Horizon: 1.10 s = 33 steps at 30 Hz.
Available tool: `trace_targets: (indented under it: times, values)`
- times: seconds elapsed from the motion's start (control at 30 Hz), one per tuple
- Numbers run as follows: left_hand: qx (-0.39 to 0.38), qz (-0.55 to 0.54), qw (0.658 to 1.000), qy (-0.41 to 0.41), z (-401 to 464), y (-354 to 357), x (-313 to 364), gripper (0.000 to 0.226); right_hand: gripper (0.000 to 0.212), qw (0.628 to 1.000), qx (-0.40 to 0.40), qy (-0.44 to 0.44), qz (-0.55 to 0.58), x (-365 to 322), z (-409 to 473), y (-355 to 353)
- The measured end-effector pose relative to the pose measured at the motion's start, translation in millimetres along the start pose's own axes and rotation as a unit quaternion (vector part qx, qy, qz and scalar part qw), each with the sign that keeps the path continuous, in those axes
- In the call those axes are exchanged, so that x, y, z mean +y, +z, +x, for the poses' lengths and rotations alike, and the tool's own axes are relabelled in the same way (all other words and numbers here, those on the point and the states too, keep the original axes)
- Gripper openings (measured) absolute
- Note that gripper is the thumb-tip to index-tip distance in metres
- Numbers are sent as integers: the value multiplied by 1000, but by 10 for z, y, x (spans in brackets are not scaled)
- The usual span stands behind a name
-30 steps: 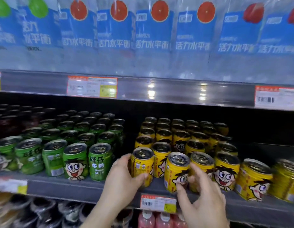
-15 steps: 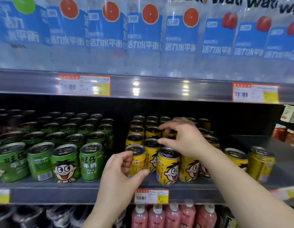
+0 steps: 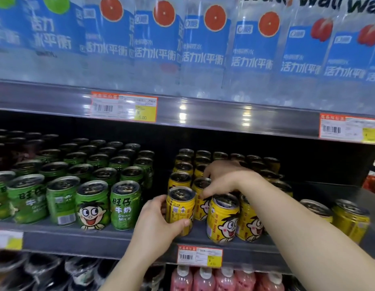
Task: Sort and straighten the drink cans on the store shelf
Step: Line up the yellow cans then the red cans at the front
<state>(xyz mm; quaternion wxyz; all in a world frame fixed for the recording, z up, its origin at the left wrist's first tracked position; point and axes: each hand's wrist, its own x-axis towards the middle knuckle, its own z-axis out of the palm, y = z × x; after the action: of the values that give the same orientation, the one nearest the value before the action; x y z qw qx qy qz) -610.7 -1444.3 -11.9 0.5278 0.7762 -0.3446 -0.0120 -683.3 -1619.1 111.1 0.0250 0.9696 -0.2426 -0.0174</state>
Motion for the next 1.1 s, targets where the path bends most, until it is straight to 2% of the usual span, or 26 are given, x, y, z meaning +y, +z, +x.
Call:
trace_targets:
  times: [0.13,0.23,0.3,0.37,0.43,0.57,0.7,0.9,0.97,1.1]
  values:
    - [3,-2,1000,1,22,4,-31,86,66,999,29,27,-6,29,34,63]
    - [1,16,1000,3,0,-4,-6,84,77,998,35,32,45,107,-145,-24]
    - [-3,39,999,24,-36,-32,12,78,81,998,4,6,62,209,-377,-112]
    - [-7,106,993,59,-104,-82,34,66,87,998,-50,-9,37,273,-587,-115]
    - [-13,182,980,83,-177,-109,5,60,92,998,-58,-17,-3,290,-646,-14]
    - [-22,297,949,107,-244,-40,-179,76,84,999,-7,-39,35,273,-564,140]
    - [1,339,933,121,-231,4,-293,76,83,998,43,-24,25,174,-504,221]
    - [-18,386,915,115,-263,10,-278,76,84,992,105,16,62,51,-534,326]
    - [-21,391,913,118,-263,5,-257,76,84,991,108,11,79,80,-542,364]
    - [-30,406,907,108,-241,11,-226,78,76,987,64,-10,146,215,-637,296]
